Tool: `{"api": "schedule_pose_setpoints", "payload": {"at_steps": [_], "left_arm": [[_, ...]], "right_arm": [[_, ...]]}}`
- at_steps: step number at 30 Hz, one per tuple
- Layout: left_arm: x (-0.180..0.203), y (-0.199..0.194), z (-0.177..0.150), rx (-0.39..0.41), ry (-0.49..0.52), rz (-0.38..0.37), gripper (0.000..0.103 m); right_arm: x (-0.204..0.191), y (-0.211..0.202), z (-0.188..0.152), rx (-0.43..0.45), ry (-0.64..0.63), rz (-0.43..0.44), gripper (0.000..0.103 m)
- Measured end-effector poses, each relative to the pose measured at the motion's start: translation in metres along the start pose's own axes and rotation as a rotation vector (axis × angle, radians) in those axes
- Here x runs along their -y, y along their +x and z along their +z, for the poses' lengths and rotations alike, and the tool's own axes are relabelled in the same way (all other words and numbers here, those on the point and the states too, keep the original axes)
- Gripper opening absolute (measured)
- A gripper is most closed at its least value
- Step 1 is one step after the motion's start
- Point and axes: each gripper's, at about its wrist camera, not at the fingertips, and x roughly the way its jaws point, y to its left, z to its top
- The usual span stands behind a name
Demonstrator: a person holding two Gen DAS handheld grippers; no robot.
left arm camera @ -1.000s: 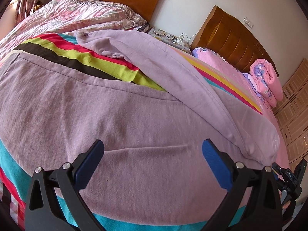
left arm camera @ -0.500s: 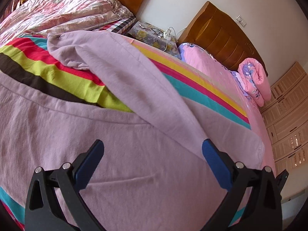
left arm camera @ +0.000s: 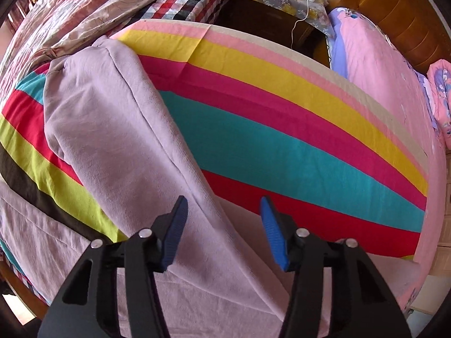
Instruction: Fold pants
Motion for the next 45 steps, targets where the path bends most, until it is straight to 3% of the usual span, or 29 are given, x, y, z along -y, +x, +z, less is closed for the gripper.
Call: {"api": "schedule_pose_setpoints", "payload": {"at_steps": [2,3,4,6,11,14,16,19,21,23,26,29,30,31,35,37,39,45], "left_arm": [[-0.014,0.004,0.0,0.018,-0.026,-0.018,0.037],[-0.021,0.005,0.0,0.03,-0.039,-0.026,0.03],[-0.028,0.006,-0.002,0.05,-0.042,-0.052,0.013],[-0.043,0.001,-0.013,0.111,-0.044,-0.107,0.006],[-0.08,-0.063,-0.064,0.384,-0.007,-0.219,0.005],[-0.118,-0.111,-0.125,0.536,0.004,-0.289,0.005],[-0.146,-0.121,-0.176,0.573,-0.007,-0.33,0.005],[-0.182,-0.091,-0.244,0.561,-0.02,-0.362,0.007],[-0.198,-0.048,-0.27,0.503,-0.057,-0.371,0.008],[-0.207,-0.011,-0.277,0.428,-0.106,-0.404,0.008],[-0.202,-0.01,-0.273,0.462,-0.066,-0.4,0.008],[-0.198,-0.018,-0.271,0.478,-0.043,-0.414,0.03],[-0.198,-0.019,-0.271,0.481,-0.045,-0.41,0.04],[-0.198,-0.019,-0.272,0.479,-0.052,-0.417,0.042],[-0.202,-0.008,-0.274,0.452,-0.082,-0.436,0.037],[-0.2,-0.007,-0.272,0.443,-0.069,-0.437,0.017],[-0.196,-0.013,-0.272,0.47,-0.057,-0.42,0.007],[-0.175,-0.087,-0.265,0.602,0.047,-0.372,0.006]], "right_arm": [[0.003,-0.001,0.002,-0.002,-0.002,0.005,0.013],[0.003,0.0,0.003,-0.003,-0.002,0.005,0.013],[0.003,0.0,0.003,-0.001,-0.001,0.006,0.013],[0.002,-0.002,0.004,0.011,-0.007,0.001,0.012],[-0.027,-0.014,0.021,0.054,-0.088,0.003,0.01],[-0.051,-0.039,0.034,0.103,-0.147,0.042,0.01],[-0.058,-0.053,0.035,0.111,-0.174,0.053,0.009],[-0.042,-0.059,0.015,0.068,-0.175,0.002,0.009],[-0.019,-0.052,-0.005,0.02,-0.125,-0.058,0.009],[0.001,-0.041,-0.02,-0.016,-0.085,-0.108,0.009],[0.01,-0.039,-0.027,-0.005,-0.051,-0.103,0.01],[0.009,-0.04,-0.028,-0.006,-0.056,-0.114,0.013],[0.009,-0.04,-0.029,-0.011,-0.06,-0.129,0.017],[0.01,-0.04,-0.029,-0.011,-0.054,-0.129,0.025],[0.016,-0.043,-0.036,0.001,-0.025,-0.088,0.03],[0.018,-0.042,-0.036,0.01,-0.025,-0.088,0.025],[0.011,-0.045,-0.031,0.026,-0.041,-0.097,0.011],[-0.048,-0.085,-0.005,0.114,-0.21,-0.054,0.009]]}}
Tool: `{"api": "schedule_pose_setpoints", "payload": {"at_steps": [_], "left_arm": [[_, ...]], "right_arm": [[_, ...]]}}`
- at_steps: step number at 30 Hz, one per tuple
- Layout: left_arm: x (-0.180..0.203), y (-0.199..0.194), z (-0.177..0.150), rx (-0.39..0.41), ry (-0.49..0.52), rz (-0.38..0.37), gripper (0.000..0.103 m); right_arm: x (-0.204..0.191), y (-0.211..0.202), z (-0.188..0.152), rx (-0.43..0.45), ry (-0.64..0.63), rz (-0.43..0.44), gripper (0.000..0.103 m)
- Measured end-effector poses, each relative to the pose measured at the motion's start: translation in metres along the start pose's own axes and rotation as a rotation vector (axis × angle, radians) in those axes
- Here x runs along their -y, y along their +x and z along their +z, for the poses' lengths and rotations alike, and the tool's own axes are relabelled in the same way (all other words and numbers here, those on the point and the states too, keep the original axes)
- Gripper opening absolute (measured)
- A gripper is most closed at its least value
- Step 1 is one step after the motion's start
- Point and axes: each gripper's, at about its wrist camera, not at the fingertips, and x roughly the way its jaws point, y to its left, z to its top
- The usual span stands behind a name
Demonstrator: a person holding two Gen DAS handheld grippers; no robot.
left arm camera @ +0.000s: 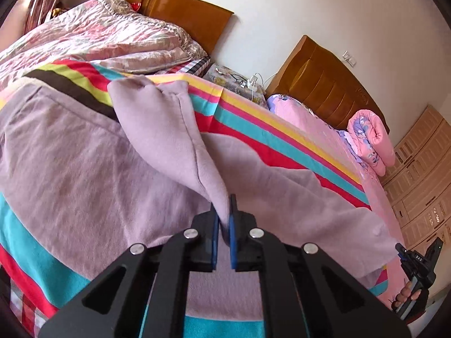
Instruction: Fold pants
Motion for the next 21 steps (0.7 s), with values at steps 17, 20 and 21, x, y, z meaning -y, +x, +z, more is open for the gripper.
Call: {"api": "schedule_pose_setpoints", "payload": {"at_steps": [17,20,21], "left_arm": [[-0.037,0.018,-0.07,-0.142,-0.017,0.12,0.007],[-0.04,0.02,-0.077,-0.125,-0.026,0.117,0.01],[-0.04,0.019,-0.076,-0.126,-0.027,0.115,0.01]], "right_arm": [[0.053,0.016,-0.06,-0.126,0.106,-0.067,0.008],[0.058,0.019,-0.069,-0.122,0.136,-0.05,0.008],[0.057,0.016,-0.068,-0.117,0.134,-0.05,0.009]]}}
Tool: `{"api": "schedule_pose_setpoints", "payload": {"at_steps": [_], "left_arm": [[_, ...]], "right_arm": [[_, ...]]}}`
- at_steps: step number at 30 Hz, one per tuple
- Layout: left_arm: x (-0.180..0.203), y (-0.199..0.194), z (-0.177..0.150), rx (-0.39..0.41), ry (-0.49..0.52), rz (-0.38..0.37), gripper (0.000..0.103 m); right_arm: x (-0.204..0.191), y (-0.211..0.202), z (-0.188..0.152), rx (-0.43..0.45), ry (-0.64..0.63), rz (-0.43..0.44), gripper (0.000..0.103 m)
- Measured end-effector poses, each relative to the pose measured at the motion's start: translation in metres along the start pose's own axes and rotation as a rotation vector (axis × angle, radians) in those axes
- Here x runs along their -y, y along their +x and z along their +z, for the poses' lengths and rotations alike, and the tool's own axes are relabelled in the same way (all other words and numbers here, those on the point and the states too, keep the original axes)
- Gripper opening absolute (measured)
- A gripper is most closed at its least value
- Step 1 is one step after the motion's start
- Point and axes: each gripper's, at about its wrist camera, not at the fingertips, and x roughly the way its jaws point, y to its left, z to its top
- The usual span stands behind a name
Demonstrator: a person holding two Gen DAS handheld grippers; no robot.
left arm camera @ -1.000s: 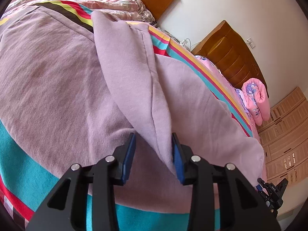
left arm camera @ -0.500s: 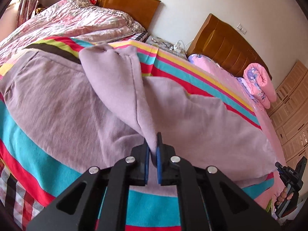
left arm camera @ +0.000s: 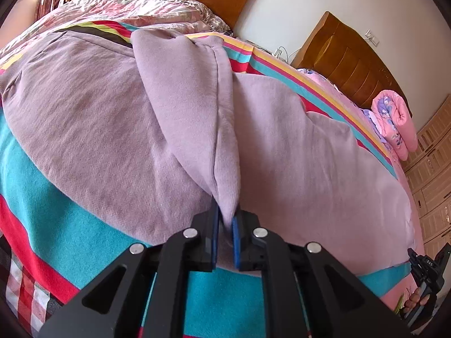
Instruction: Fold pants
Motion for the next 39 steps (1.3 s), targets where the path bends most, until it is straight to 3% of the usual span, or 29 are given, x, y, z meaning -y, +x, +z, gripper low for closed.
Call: {"api": "schedule_pose_setpoints", "payload": {"at_steps": [2,4,6,7,8,9,10,13,16,20,23,26,27,28,30,31,33,36,39], "left_arm": [[0.002,-0.001,0.001,-0.002,-0.005,-0.005,0.016],[0.006,-0.003,0.003,0.002,0.007,-0.003,0.038],[0.01,-0.006,0.005,0.011,0.003,-0.012,0.055],[0.012,-0.007,0.005,0.014,0.002,-0.014,0.057],[0.015,-0.006,0.005,0.012,0.008,-0.008,0.056],[0.017,-0.005,0.004,0.006,0.017,0.0,0.031],[0.019,-0.003,0.003,-0.002,0.029,0.022,0.008],[0.02,-0.013,0.0,0.043,0.04,0.021,0.005],[0.026,-0.034,-0.004,0.089,0.068,0.027,0.005],[0.013,-0.01,-0.016,0.01,0.028,0.056,0.005],[0.012,-0.011,-0.016,0.029,0.037,0.045,0.006],[0.009,-0.01,-0.014,0.025,0.029,0.038,0.012],[0.009,-0.012,-0.014,0.031,0.031,0.046,0.019],[0.007,-0.018,-0.013,0.054,0.021,0.067,0.036],[0.007,-0.04,-0.009,0.146,0.004,0.141,0.053],[0.012,-0.053,-0.005,0.203,0.017,0.177,0.057],[0.035,-0.069,0.011,0.264,0.108,0.174,0.061],[0.093,-0.052,0.042,0.204,0.29,0.068,0.063],[0.156,-0.003,0.06,0.09,0.427,-0.026,0.067]], "right_arm": [[-0.006,-0.004,0.002,0.0,-0.012,-0.003,0.018],[-0.009,-0.007,-0.002,-0.009,-0.014,0.012,0.035],[-0.012,-0.005,-0.008,-0.037,0.008,0.055,0.045],[-0.013,-0.003,-0.011,-0.042,0.0,0.057,0.045],[-0.015,-0.002,-0.013,-0.033,-0.016,0.047,0.045],[-0.015,-0.001,-0.013,-0.022,-0.022,0.036,0.043],[-0.014,-0.001,-0.012,-0.012,-0.013,0.013,0.028],[-0.01,-0.002,-0.009,-0.009,0.001,0.01,0.012],[-0.014,-0.001,-0.009,-0.014,-0.034,-0.019,0.012],[-0.011,0.003,-0.009,-0.018,-0.025,-0.026,0.01],[-0.012,0.002,-0.007,-0.023,-0.028,-0.03,0.01],[-0.012,0.002,-0.005,-0.031,-0.027,-0.029,0.01],[-0.012,-0.001,-0.005,-0.032,-0.026,-0.03,0.013],[-0.013,-0.007,-0.003,-0.026,-0.023,-0.046,0.022],[-0.017,-0.026,0.002,0.024,-0.043,-0.102,0.037],[-0.022,-0.036,0.006,0.063,-0.071,-0.113,0.041],[-0.038,-0.047,0.019,0.126,-0.147,-0.122,0.041],[-0.073,-0.033,0.043,0.142,-0.294,-0.1,0.041],[-0.106,0.014,0.067,0.064,-0.433,-0.123,0.041]]}}
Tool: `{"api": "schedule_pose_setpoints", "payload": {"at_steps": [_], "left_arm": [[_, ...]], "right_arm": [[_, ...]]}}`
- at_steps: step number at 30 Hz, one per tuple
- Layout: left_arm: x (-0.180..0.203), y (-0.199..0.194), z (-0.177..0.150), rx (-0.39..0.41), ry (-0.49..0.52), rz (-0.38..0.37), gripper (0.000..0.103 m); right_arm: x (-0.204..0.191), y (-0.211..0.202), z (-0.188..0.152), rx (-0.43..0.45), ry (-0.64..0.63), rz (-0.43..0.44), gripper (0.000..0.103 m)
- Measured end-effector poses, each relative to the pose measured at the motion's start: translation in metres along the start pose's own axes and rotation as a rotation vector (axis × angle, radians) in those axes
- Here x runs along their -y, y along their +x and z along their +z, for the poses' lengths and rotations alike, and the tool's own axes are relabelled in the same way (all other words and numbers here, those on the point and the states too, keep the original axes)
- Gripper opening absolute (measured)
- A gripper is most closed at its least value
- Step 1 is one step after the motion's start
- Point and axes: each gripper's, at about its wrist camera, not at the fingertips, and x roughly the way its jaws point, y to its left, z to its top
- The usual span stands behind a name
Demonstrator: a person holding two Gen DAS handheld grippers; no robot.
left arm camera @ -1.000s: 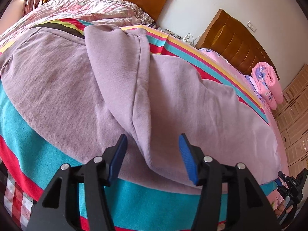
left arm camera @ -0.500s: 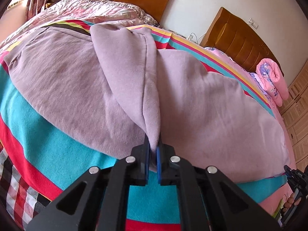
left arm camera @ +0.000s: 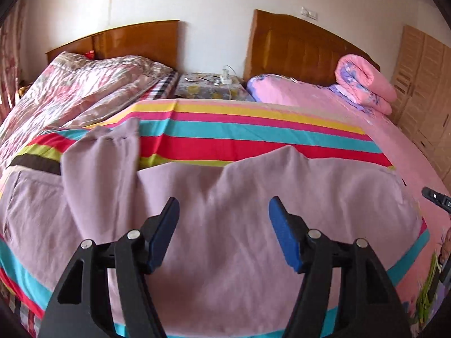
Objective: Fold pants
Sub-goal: 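Open both grippers and withdraw from the folded sweatpants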
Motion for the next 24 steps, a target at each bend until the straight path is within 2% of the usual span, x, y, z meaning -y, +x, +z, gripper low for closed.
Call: {"api": "schedule_pose_setpoints", "payload": {"at_steps": [2,5,7,8,9,10,12,14,15,17,18,20,22,24], "left_arm": [[0.022,0.043,0.012,-0.081,0.045,-0.044,0.067],[0.025,0.098,0.013,-0.195,0.009,-0.071,0.067],[0.013,0.121,0.006,-0.23,0.002,-0.025,0.067],[0.006,0.126,0.003,-0.217,0.003,-0.025,0.067],[0.001,0.125,0.001,-0.182,0.008,-0.045,0.067],[-0.006,0.125,-0.002,-0.163,0.006,-0.065,0.067],[-0.014,0.124,-0.005,-0.142,-0.005,-0.096,0.067],[-0.017,0.125,-0.005,-0.134,-0.022,-0.099,0.067],[-0.015,0.125,-0.005,-0.129,-0.019,-0.088,0.068],[-0.011,0.125,-0.004,-0.125,-0.011,-0.072,0.07],[-0.01,0.125,-0.003,-0.125,-0.006,-0.064,0.071],[-0.01,0.124,-0.004,-0.119,-0.008,-0.062,0.071],[-0.013,0.12,-0.005,-0.107,-0.026,-0.076,0.071],[-0.02,0.117,-0.006,-0.092,-0.063,-0.097,0.071]], "right_arm": [[-0.009,0.031,0.016,-0.054,-0.071,-0.02,0.042],[-0.005,0.067,0.03,-0.128,-0.122,-0.053,0.044],[0.008,0.087,0.031,-0.179,-0.166,-0.082,0.059],[0.021,0.097,0.027,-0.208,-0.15,-0.092,0.063],[0.037,0.102,0.025,-0.227,-0.096,-0.019,0.063],[0.048,0.099,0.025,-0.205,-0.051,0.039,0.063],[0.061,0.091,0.026,-0.205,0.008,0.07,0.058],[0.055,0.079,0.035,-0.171,0.025,0.028,0.058],[0.046,0.074,0.042,-0.141,0.001,0.029,0.063],[0.024,0.078,0.057,-0.131,-0.048,0.12,0.064],[0.013,0.087,0.061,-0.147,-0.082,0.143,0.068],[-0.001,0.108,0.065,-0.2,-0.158,0.105,0.069],[0.013,0.134,0.063,-0.274,-0.137,-0.005,0.069],[0.032,0.13,0.059,-0.235,-0.049,0.042,0.068]]}}
